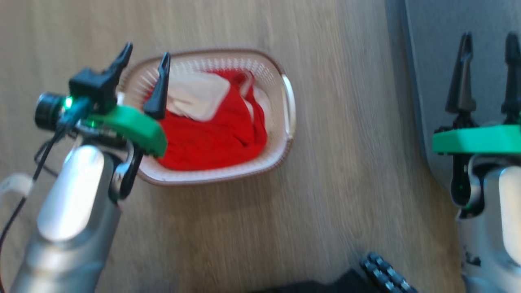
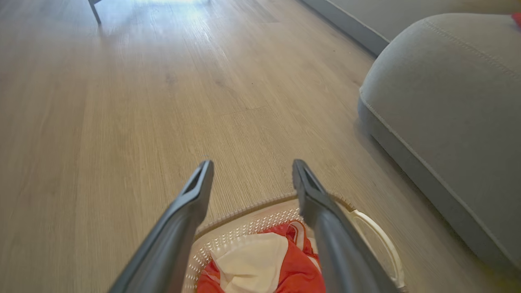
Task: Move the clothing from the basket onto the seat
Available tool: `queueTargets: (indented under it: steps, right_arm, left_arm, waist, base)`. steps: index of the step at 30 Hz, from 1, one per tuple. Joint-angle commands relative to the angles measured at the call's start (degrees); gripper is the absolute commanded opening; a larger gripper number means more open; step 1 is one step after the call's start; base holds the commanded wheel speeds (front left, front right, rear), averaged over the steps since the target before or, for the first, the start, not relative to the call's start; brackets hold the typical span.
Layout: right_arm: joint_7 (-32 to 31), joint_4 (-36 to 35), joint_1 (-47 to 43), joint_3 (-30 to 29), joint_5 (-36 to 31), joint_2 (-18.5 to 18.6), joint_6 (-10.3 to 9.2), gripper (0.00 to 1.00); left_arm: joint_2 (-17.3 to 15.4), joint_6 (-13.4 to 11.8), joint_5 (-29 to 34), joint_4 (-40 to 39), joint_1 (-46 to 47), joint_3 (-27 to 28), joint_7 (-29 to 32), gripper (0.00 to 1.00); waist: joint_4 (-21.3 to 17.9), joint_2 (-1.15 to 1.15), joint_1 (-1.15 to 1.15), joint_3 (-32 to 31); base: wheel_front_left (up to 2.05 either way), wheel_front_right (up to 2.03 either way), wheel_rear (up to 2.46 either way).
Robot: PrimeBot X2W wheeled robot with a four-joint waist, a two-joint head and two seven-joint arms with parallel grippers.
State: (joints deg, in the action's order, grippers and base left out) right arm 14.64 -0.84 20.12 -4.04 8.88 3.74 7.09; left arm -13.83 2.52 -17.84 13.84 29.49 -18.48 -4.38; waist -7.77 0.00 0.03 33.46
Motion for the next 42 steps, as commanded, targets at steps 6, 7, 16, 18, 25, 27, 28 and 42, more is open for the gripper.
queueTargets:
  steps: [6, 7, 16, 18, 25, 27, 28, 42]
  right_arm:
    - [0.4, -2.9, 2.6, 1.0, 1.4, -0.8, 0.40, 1.00]
    - [0.4, -3.0, 2.9, 1.1, 1.6, -0.8, 0.40, 1.00]
    - [0.4, -3.4, 4.5, 2.8, 4.8, -0.8, 0.40, 1.00]
    - [0.4, -3.4, 4.7, 3.2, 5.5, -0.9, 0.40, 1.00]
    - [0.4, -3.5, 5.3, 3.8, 7.2, -0.9, 0.40, 1.00]
    - [0.4, -3.5, 5.2, 4.0, 7.5, -0.9, 0.40, 1.00]
    - [0.4, -3.5, 5.2, 4.1, 7.6, -0.9, 0.40, 1.00]
    - [0.4, -3.7, 4.9, 4.6, 8.6, -0.9, 0.40, 1.00]
  left_arm:
    - [-1.6, 0.2, 2.8, 3.5, 7.1, -1.2, 5.9, 1.00]
    - [-1.6, 0.1, 3.2, 4.5, 8.0, -1.6, 6.8, 1.00]
    - [-1.4, -0.6, 6.4, 13.9, 15.6, -4.7, 13.8, 1.00]
    - [-1.8, -0.7, 7.0, 16.1, 17.1, -5.1, 15.0, 1.00]
    - [-3.4, -2.0, 7.4, 23.4, 21.1, -4.5, 18.0, 1.00]
    - [-4.1, -2.8, 7.8, 25.1, 22.0, -4.3, 18.1, 1.00]
    - [-4.3, -3.2, 8.0, 25.9, 22.5, -4.3, 18.3, 1.00]
    - [-5.5, -5.6, 9.4, 32.6, 26.7, -5.4, 18.7, 1.00]
  waist:
    - [-6.0, 0.00, -0.03, 9.9]
    - [-6.4, 0.00, -0.03, 10.5]
    - [-9.3, 0.00, -0.03, 15.3]
    - [-10.0, 0.00, -0.03, 16.3]
    - [-12.2, 0.00, -0.03, 19.2]
    - [-12.6, 0.00, -0.03, 19.7]
    - [-12.8, 0.00, -0.03, 20.0]
    - [-13.8, 0.00, -0.03, 21.4]
  base:
    - [0.00, 0.00, 0.00]
    - [0.00, 0.00, 0.00]
    - [0.00, 0.00, 0.00]
    - [0.00, 0.00, 0.00]
    - [0.00, 0.00, 0.00]
    - [0.00, 0.00, 0.00]
    - [0.00, 0.00, 0.00]
    - [0.00, 0.00, 0.00]
